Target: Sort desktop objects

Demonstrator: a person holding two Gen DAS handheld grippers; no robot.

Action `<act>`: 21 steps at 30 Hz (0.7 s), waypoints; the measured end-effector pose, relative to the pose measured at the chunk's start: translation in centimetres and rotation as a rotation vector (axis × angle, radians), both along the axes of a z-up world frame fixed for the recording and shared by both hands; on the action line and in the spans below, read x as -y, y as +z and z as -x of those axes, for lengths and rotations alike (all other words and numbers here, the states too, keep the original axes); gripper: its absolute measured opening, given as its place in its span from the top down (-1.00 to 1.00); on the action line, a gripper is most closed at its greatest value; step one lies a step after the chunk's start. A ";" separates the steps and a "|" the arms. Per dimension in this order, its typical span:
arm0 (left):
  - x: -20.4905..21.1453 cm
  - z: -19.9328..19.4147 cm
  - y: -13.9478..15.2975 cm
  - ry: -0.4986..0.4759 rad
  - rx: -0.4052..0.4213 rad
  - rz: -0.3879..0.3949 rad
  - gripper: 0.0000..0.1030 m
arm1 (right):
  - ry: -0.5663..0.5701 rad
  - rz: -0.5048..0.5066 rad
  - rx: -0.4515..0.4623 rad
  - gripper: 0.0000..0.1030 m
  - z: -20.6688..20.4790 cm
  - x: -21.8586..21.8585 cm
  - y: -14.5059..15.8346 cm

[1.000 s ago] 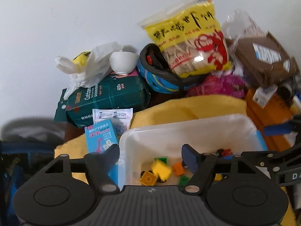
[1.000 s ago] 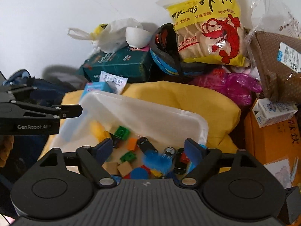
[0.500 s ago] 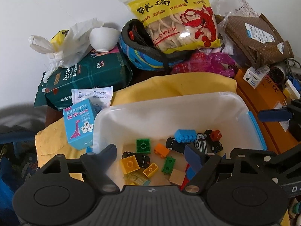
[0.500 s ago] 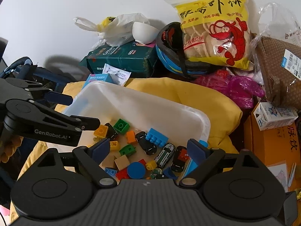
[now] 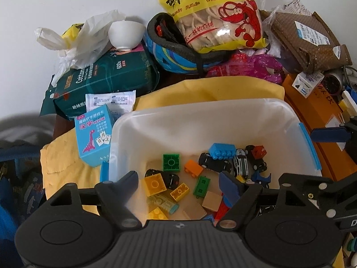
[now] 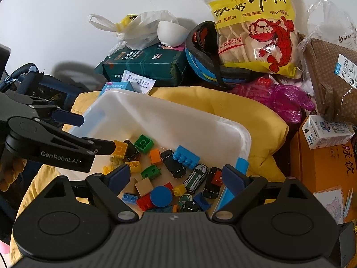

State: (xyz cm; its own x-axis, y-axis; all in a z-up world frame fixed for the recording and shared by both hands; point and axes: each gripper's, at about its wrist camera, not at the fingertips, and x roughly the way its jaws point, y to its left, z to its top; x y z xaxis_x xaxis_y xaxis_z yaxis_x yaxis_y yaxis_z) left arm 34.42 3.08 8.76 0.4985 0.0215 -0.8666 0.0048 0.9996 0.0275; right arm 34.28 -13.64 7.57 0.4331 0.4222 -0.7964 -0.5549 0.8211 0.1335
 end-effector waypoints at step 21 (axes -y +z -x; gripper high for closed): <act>-0.7 0.8 0.0 0.018 -0.001 0.003 -0.60 | 0.007 0.010 0.008 -0.83 0.3 -0.2 -0.1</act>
